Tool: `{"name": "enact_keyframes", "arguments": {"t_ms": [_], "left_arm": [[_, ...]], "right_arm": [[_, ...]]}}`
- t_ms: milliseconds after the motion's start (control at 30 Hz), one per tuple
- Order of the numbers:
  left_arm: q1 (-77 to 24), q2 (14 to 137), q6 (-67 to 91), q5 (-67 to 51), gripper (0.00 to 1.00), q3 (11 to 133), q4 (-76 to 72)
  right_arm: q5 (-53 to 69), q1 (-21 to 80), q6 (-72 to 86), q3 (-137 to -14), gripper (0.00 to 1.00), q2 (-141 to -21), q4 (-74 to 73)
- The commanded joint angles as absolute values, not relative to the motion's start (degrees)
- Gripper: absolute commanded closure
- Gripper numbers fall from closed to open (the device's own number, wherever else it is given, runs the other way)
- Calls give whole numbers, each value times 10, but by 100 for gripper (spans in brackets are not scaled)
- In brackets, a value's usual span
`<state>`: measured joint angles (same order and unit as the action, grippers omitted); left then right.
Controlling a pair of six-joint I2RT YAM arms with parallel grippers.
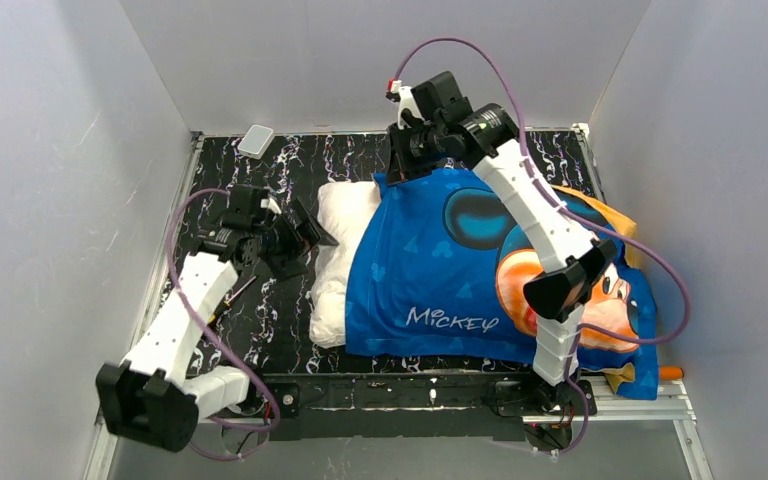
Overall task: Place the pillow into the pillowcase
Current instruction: Stuff the pillow into the pillowcase.
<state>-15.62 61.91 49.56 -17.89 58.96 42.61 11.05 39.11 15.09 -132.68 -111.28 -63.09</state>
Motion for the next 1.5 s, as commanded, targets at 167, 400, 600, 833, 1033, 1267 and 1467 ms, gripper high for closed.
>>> {"name": "enact_keyframes", "arguments": {"t_ms": [167,400,600,833,1033,1267,1467], "left_arm": [[-163,805,550,-375,27,595,98],[-293,789,676,-316,76,608,-83],[-357,786,716,-205,100,613,-188],[-380,823,716,-174,100,624,-259],[-410,825,725,-156,100,608,-271],[-415,683,743,-71,100,481,-229],[-418,540,770,43,100,476,66]], "right_arm": [[286,401,248,-1283,99,-1027,-445],[429,411,403,-1350,99,-1094,-266],[464,464,642,-1348,99,-1111,82],[450,499,902,-1380,99,-1164,404],[466,494,783,-1345,99,-1133,255],[385,424,534,-1248,92,-1051,-106],[358,405,408,-1320,65,-1077,-349]]}}
